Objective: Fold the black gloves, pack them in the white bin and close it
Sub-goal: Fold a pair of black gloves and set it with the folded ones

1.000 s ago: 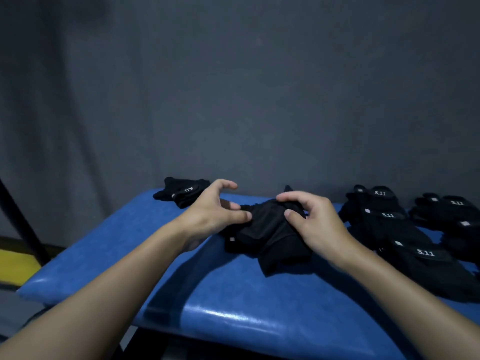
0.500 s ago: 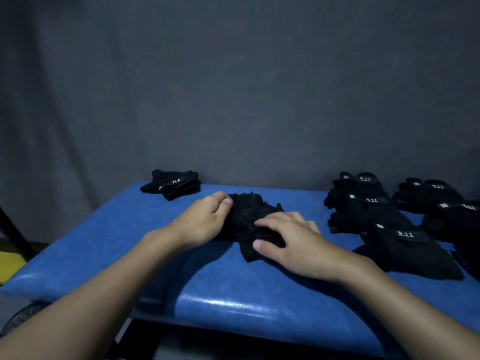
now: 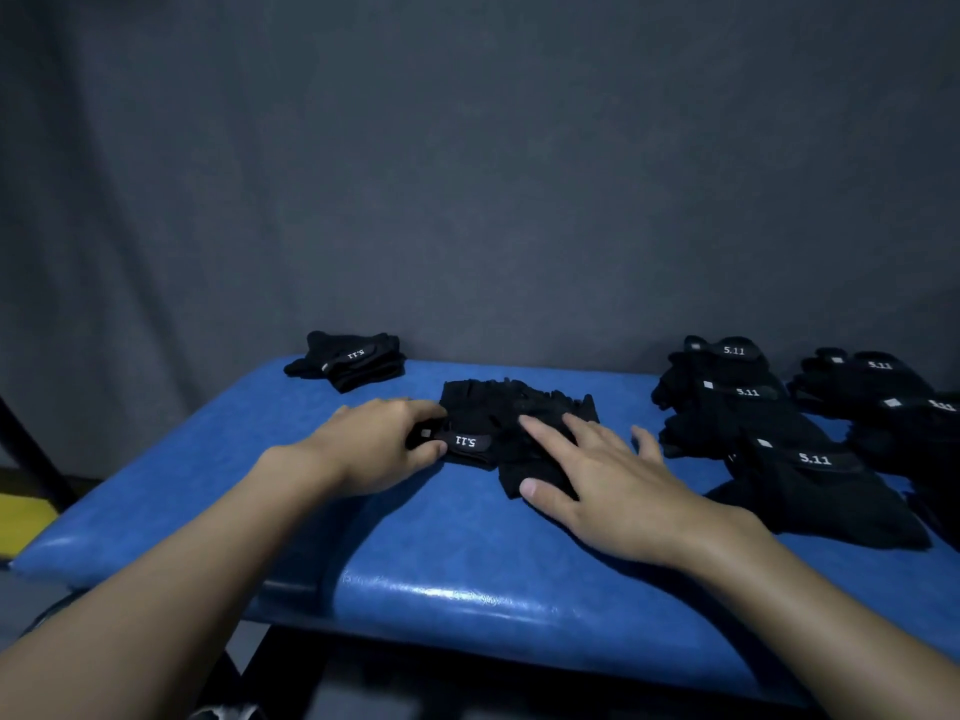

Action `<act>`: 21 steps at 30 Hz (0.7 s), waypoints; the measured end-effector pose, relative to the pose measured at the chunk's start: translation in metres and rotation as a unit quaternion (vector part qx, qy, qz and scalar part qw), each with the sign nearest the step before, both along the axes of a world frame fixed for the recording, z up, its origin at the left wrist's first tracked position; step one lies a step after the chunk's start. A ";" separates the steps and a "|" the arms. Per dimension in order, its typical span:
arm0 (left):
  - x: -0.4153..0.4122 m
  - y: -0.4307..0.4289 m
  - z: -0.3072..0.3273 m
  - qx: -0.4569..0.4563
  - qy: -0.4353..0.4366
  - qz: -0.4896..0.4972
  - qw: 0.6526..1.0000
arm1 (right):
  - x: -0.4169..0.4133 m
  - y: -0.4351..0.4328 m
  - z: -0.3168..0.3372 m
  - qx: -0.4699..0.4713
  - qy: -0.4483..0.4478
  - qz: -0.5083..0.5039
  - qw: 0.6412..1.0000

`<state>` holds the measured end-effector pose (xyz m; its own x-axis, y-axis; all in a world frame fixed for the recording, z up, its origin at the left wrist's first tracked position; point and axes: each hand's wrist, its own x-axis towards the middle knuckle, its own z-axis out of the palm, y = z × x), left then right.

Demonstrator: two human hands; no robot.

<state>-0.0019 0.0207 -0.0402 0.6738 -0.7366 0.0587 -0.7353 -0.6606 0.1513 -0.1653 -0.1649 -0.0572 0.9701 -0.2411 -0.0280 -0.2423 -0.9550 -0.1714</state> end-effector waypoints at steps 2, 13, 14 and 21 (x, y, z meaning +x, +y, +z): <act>0.001 0.001 -0.002 0.022 -0.017 0.011 1.000 | -0.002 0.001 0.000 -0.004 0.017 0.009 1.000; -0.008 -0.001 0.008 0.023 -0.092 -0.044 0.995 | 0.009 -0.004 -0.009 0.006 -0.007 -0.038 0.999; -0.009 -0.001 0.007 -0.016 -0.054 -0.071 0.996 | 0.009 -0.004 -0.010 0.010 -0.010 -0.040 0.999; -0.014 -0.008 0.007 0.035 -0.036 -0.076 0.996 | 0.010 -0.004 -0.013 0.021 -0.021 -0.020 0.999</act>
<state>-0.0163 0.0128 -0.0332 0.5503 -0.8337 0.0471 -0.8348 -0.5480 0.0526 -0.1552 -0.1686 -0.0704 0.9600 -0.2799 0.0018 -0.2726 -0.9362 -0.2220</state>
